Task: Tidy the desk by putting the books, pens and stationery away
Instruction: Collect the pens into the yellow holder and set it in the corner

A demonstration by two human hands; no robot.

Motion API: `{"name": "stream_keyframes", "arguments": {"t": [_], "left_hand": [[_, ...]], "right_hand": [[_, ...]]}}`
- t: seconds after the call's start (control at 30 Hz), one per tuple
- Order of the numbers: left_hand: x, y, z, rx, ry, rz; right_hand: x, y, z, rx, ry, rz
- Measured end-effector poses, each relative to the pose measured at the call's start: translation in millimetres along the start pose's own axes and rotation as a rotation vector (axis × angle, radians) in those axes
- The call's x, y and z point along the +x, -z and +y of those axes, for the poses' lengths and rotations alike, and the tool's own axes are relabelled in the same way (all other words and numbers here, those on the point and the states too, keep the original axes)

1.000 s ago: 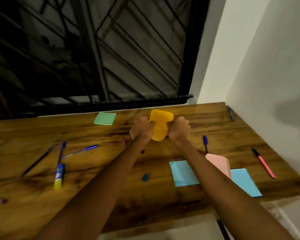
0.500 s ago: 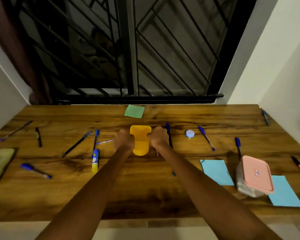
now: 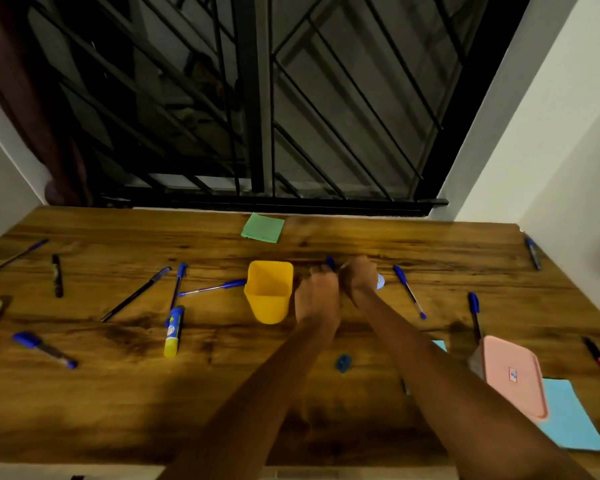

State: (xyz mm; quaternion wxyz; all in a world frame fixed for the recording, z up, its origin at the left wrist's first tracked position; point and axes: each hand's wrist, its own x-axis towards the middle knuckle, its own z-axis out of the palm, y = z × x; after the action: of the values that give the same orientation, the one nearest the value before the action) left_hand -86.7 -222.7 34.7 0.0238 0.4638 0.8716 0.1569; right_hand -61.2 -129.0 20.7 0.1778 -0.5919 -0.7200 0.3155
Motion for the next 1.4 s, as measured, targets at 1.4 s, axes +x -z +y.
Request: {"name": "stream_keyframes", "arguments": {"t": [1.4], "left_hand": [[-4,54,-75,-0.113,0.369,0.120]], "right_hand": [[-57,-21,-57,0.204,0.342,-0.293]]}}
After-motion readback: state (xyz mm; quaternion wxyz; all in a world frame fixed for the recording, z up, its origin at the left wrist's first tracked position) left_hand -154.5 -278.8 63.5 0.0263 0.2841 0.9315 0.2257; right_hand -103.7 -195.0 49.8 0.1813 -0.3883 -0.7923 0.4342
